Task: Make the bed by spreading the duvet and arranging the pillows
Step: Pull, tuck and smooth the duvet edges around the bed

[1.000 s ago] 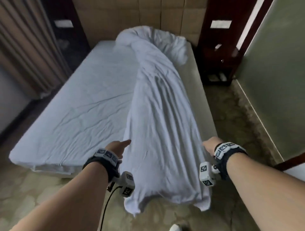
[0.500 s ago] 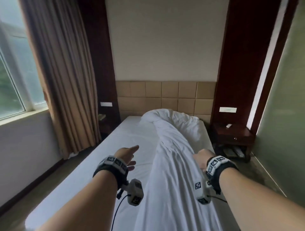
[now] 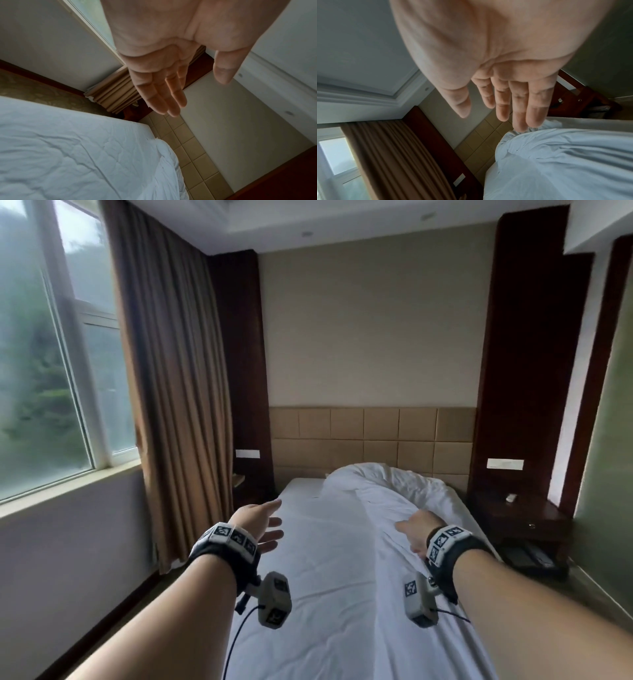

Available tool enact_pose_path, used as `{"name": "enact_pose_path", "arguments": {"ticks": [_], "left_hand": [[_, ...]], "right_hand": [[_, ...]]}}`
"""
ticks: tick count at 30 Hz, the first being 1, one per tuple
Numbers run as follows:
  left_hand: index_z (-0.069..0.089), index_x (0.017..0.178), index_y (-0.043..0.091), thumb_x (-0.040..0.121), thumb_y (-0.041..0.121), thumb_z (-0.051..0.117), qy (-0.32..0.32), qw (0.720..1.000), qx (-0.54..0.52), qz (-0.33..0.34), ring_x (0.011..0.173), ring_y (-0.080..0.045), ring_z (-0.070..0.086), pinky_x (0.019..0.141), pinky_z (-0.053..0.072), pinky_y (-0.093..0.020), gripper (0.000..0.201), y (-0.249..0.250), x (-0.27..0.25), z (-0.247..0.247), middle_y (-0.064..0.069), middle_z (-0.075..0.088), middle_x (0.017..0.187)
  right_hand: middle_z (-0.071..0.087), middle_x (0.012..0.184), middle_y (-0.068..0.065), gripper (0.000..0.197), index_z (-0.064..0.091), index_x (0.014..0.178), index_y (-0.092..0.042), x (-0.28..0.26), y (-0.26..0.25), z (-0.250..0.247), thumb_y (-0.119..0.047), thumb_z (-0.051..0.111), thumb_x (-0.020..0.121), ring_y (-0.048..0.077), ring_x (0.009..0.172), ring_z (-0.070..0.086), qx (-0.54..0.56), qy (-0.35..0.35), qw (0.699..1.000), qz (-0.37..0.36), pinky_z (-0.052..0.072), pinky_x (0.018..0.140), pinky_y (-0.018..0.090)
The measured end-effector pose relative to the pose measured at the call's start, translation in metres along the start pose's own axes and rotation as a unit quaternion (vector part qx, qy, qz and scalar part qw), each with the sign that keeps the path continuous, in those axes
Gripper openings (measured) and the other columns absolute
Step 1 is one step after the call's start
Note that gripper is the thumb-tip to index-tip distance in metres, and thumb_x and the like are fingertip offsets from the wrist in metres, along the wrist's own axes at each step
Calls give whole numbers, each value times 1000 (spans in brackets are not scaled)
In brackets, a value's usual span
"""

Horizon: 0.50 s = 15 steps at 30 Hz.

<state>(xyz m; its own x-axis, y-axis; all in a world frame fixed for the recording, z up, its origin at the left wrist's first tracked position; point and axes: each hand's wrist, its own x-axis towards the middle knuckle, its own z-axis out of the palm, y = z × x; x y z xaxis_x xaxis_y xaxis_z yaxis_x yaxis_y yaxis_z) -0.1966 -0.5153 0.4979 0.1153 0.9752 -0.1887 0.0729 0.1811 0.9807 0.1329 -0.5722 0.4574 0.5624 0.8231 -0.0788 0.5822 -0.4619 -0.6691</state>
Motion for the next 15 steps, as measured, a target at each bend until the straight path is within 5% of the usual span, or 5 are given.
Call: {"name": "enact_pose_path", "arguments": {"ticks": [4,7,15], "left_hand": [[61,107,18,94,41,71,1,1000,-2,9,94,-30,74,82,60,-43,28,17,26,-69,-9,72,108],[60,107,17,95,38,70,-4,1000,2,3,94,-31,74,87,58,-45,26,23,48,-110,-11,73,108],[62,111,15,95,37,71,9,1000,3,-10,87,-28,73,85,59,-44,29,17,145,-189,-11,74,107]], "right_hand": [[59,81,10,23,57,85,-10,-1,-56,49,-31,64,91,28,73,59,19,0,1000,-11,53,71,35],[40,63,6,26,49,78,-9,7,-89,83,-28,64,87,19,53,40,51,-6,999,-10,32,55,29],[30,60,1,41,32,68,-20,63,-171,173,-30,66,89,16,50,30,47,-5,999,-3,24,49,27]]}}
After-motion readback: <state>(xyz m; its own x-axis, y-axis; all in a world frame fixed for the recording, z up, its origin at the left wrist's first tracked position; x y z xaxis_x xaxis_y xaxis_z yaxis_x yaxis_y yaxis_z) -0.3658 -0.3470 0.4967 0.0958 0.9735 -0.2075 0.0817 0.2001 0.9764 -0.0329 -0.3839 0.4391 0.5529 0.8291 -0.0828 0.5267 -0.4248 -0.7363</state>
